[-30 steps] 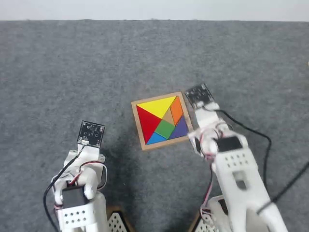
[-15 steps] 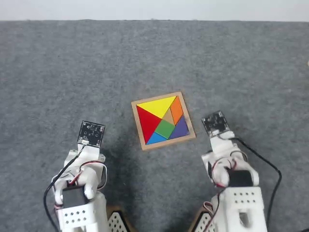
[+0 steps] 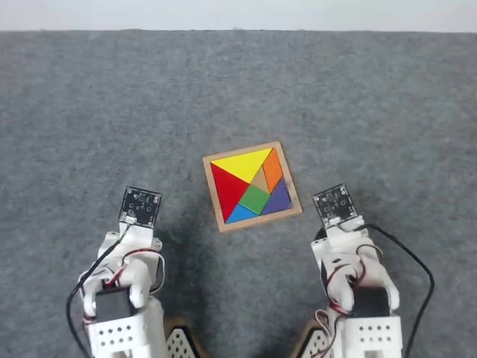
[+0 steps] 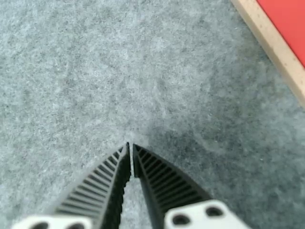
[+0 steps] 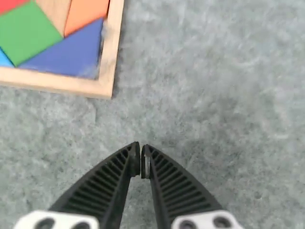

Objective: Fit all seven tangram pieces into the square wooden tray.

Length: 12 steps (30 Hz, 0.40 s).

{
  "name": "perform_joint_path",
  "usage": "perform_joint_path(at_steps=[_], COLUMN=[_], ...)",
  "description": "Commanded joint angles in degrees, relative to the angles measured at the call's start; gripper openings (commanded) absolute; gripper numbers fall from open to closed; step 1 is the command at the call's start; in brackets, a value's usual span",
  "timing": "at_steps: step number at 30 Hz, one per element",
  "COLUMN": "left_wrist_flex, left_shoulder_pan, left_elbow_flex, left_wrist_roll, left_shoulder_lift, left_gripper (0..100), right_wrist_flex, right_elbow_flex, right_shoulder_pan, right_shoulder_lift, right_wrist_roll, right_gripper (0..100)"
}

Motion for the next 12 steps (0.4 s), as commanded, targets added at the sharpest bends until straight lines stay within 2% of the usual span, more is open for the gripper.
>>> perform_joint_path(at_steps=[1,12], left_wrist_flex=[0.3,0.3], left_shoulder_pan=[-0.4,-0.4], left_elbow_flex=[-0.4,-0.4], left_wrist_roll=[-0.8,-0.8], left_shoulder_lift=[-1.1,-1.1], left_gripper=[1,1], right_wrist_flex=[1.8,2.3], right_elbow_flex=[0.9,0.9], right_shoulder_pan=[1.2,8.0], right_shoulder_lift=[-2.3,-1.6], right_wrist_roll=[0.7,0.7], right_gripper=[1.6,1.6])
